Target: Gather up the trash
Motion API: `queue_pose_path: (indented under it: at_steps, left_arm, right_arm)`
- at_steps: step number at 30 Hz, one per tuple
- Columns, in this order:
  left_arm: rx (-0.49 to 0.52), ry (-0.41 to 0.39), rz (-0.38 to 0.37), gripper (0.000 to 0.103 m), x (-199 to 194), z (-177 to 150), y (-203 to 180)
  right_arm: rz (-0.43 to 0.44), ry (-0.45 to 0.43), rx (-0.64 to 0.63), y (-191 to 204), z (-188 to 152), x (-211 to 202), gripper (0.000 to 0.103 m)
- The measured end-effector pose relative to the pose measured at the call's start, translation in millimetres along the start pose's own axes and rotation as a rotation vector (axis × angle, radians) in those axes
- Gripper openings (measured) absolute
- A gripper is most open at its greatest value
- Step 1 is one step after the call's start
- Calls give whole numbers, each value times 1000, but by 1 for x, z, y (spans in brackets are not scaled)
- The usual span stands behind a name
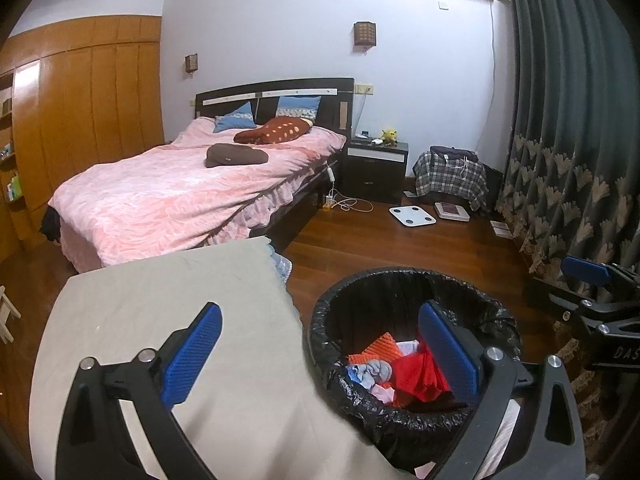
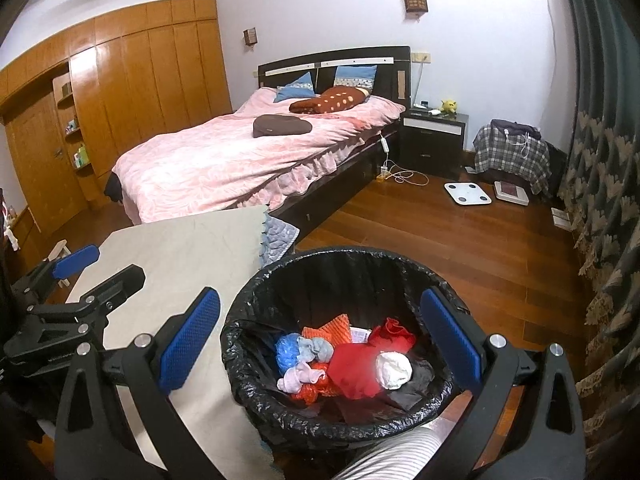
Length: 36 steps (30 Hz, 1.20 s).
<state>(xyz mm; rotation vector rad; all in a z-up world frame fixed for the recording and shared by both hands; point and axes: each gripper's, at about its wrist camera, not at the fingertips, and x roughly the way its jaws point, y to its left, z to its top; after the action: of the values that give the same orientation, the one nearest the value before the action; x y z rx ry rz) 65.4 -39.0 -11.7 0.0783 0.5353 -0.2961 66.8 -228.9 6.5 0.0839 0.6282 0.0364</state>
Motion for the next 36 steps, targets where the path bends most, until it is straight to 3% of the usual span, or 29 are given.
queue_pose_path:
  at_steps: [36]
  left_arm:
    - [-7, -8, 19, 97, -4, 3, 7]
  right_arm:
    - [4, -2, -9, 7, 1, 2, 98]
